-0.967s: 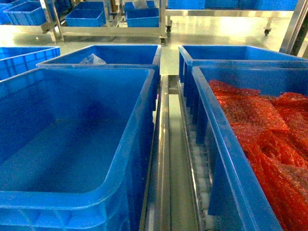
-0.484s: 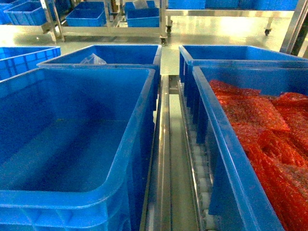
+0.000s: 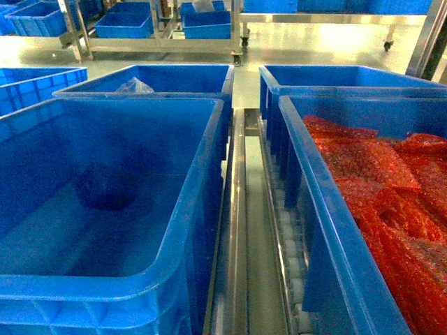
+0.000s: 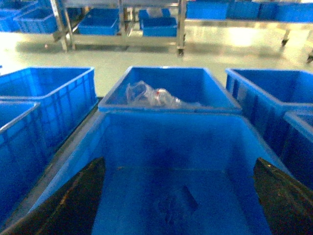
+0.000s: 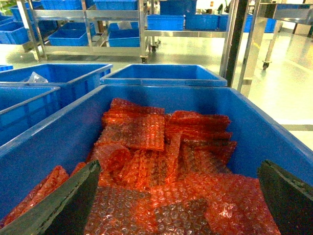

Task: Pick blue part to blue bin on bottom shelf

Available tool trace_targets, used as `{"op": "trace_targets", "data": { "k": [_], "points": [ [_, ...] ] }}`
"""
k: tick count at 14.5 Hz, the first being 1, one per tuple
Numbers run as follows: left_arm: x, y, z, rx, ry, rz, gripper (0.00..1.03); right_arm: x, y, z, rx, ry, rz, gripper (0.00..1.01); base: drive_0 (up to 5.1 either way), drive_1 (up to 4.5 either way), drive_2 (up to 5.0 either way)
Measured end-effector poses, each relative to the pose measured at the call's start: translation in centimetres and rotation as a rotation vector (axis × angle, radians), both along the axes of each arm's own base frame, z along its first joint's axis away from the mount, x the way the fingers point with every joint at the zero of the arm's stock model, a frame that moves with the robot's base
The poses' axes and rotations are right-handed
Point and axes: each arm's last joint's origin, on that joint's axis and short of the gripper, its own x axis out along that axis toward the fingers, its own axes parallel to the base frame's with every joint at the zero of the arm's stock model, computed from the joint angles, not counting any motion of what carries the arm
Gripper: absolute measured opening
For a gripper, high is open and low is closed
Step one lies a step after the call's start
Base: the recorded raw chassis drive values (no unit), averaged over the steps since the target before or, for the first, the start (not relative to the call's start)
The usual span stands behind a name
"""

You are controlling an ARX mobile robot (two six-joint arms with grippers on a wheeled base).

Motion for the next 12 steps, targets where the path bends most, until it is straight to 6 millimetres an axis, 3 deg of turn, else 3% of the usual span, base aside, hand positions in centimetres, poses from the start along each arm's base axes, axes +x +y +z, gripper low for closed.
{"op": "trace_targets", "data": {
  "k": [2, 8, 9, 11, 12],
  "points": [
    [-0.4, 0.2, -0.4, -0.005, -0.025, -0.005, 0.80, 0.0, 0.0, 0.0, 0.000, 0.000, 0.000, 0.98, 0.0, 0.00, 0.0],
    [-2.2, 1.5, -2.5, -0.004, -0.022, 0.008, 0.51, 0.0, 0.0, 0.0, 0.000, 0.000, 0.000, 0.98, 0.0, 0.00, 0.0],
    [-2.7, 1.8, -2.8, -0.005, -0.024, 0.003, 0.42, 0.0, 0.0, 0.0, 0.000, 0.000, 0.000, 0.98, 0.0, 0.00, 0.0],
    [-4.3, 2.6, -4.1, -0.005, -0.027, 0.002, 0.07, 0.0, 0.0, 0.0, 0.000, 0.000, 0.000, 0.98, 0.0, 0.00, 0.0],
    [-5.7, 4.0, -5.1, -0.005, -0.027, 0.019, 0.02, 0.0, 0.0, 0.0, 0.000, 0.000, -0.001, 0.98, 0.0, 0.00, 0.0]
  ]
}}
